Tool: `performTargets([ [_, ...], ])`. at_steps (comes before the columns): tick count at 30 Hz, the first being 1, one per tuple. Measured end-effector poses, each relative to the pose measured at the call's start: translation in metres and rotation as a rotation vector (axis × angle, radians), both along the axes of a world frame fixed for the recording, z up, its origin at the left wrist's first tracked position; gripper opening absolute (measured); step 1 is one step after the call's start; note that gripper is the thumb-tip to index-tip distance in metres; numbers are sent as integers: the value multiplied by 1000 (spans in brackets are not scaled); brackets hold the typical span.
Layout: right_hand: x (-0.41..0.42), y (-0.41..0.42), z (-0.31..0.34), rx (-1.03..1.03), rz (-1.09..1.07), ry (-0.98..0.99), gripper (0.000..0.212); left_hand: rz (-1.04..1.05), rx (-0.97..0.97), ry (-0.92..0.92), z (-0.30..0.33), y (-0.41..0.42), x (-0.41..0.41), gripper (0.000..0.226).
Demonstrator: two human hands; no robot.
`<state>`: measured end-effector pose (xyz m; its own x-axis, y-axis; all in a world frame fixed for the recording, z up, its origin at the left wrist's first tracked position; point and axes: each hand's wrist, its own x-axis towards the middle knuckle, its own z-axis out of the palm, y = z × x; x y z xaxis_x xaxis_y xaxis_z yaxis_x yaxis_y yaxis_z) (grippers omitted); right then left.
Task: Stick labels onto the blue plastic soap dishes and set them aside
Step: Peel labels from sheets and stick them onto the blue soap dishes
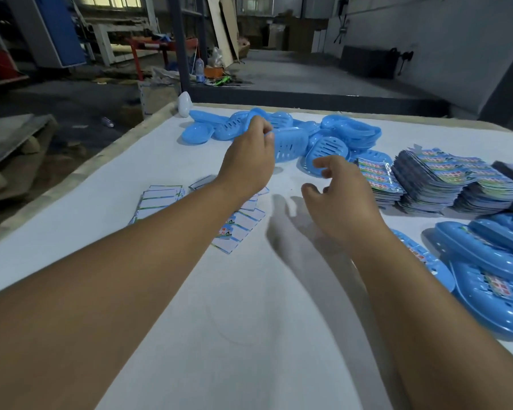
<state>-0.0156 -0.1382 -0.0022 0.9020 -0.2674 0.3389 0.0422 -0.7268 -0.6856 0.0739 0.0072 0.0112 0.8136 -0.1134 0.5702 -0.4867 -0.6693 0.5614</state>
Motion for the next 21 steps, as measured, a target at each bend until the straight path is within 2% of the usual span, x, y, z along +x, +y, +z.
performTargets([
  [4,-9,5,4,-156,86,-80,77,18,-221,179,8,11,-25,22],
  [6,-13,10,7,-256,175,-96,86,34,-291,280,8,14,-37,23],
  [9,-16,17,7,-368,247,-120,84,44,-383,397,5,17,-52,26],
  [13,-18,20,8,-381,283,-95,82,46,-419,466,-2,24,-65,31],
  [16,-17,17,9,-346,261,-37,81,40,-344,451,-4,34,-65,37],
  [19,-17,8,8,-290,229,73,77,142,-80,254,-2,49,-64,32],
  [21,-18,3,7,-278,236,155,76,234,95,204,1,59,-64,28],
])
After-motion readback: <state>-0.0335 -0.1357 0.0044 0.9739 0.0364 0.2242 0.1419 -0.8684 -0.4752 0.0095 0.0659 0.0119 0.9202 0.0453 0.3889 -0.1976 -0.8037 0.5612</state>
